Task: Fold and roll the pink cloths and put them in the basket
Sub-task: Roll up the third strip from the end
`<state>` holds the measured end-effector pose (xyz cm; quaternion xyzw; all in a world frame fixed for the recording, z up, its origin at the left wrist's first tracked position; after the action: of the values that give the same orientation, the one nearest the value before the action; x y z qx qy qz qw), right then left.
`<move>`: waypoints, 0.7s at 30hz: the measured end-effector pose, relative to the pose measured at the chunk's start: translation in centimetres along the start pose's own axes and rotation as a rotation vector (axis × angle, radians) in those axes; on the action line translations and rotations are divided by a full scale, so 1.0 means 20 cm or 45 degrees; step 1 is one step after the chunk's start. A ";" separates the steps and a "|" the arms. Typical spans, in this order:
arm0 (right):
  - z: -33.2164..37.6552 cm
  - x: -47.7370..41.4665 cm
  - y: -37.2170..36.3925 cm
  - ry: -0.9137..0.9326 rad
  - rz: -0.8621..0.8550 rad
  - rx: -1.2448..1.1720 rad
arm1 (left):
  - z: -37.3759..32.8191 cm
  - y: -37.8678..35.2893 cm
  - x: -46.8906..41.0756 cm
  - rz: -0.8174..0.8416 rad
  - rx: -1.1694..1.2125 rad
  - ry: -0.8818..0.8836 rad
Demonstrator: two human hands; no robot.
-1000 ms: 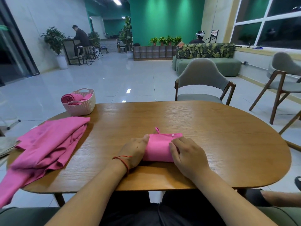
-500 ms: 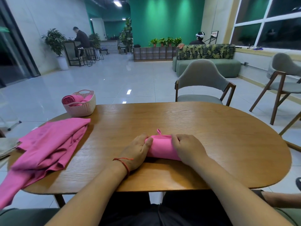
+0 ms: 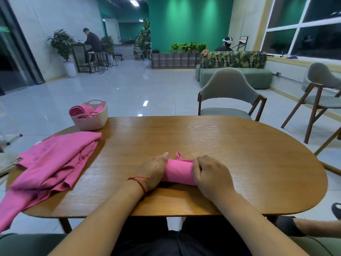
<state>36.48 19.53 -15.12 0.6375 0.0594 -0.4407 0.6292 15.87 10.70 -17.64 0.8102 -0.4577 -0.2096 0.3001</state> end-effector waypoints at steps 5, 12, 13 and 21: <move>-0.10 -0.16 -0.05 -0.352 0.404 -0.188 | -0.03 0.01 0.01 -0.083 -0.044 -0.131; -0.09 -0.15 -0.03 -0.257 0.354 -0.122 | -0.04 -0.01 -0.02 -0.068 -0.123 -0.183; -0.05 -0.11 -0.02 -0.117 0.228 0.018 | -0.05 -0.01 -0.02 -0.071 -0.132 -0.170; -0.01 0.00 -0.08 0.217 0.225 0.274 | -0.11 0.01 -0.16 0.015 -0.095 0.043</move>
<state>35.52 19.99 -16.46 0.7390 0.0085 -0.3318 0.5863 15.64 14.01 -15.70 0.7992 -0.4490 -0.2111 0.3392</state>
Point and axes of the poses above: each hand's wrist, its own x-axis away from the middle knuckle, its own y-axis out of the back of the hand, z = x × y, the point moved 5 cm from there along -x, towards the middle knuckle, and after that the axes turned 8 degrees about y, right-handed, at the moved point
